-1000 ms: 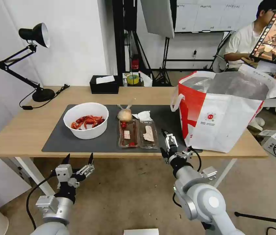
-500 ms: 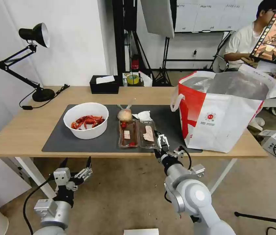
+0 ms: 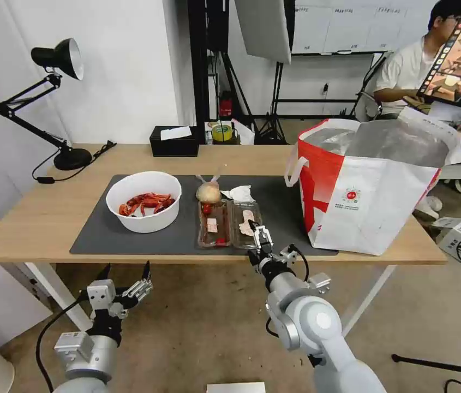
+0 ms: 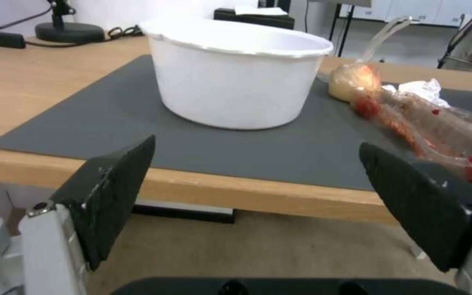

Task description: Pick up the trash from the table and place it into the takeout bag.

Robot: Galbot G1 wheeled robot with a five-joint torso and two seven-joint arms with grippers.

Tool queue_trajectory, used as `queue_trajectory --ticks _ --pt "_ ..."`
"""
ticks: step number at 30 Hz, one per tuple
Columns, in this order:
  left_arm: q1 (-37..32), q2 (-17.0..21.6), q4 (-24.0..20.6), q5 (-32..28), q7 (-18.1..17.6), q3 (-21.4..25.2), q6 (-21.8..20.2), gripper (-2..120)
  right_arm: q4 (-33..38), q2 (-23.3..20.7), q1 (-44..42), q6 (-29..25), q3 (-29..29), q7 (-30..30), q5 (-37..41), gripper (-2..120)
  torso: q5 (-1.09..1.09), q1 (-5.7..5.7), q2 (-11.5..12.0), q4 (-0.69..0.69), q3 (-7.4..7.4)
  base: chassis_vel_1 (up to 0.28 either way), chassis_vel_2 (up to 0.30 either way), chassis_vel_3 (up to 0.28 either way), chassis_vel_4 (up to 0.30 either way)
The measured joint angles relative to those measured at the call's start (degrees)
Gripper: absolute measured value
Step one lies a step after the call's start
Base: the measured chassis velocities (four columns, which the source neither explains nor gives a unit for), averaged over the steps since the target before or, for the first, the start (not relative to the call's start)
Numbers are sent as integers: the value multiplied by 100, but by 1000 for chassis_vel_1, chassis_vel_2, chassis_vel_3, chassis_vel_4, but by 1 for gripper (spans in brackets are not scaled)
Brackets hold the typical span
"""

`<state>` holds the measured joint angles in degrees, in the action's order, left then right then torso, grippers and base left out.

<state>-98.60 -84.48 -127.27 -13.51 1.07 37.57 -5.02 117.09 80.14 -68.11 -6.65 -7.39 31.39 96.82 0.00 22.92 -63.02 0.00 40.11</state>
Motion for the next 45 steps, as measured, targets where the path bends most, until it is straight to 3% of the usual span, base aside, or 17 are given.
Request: queue_trajectory --ticks 45 --pt "6 254 4 -167 -15 38 10 100 -160 450 -16 48 39 123 -346 100 0 0 0 0 0 0 0 0 0"
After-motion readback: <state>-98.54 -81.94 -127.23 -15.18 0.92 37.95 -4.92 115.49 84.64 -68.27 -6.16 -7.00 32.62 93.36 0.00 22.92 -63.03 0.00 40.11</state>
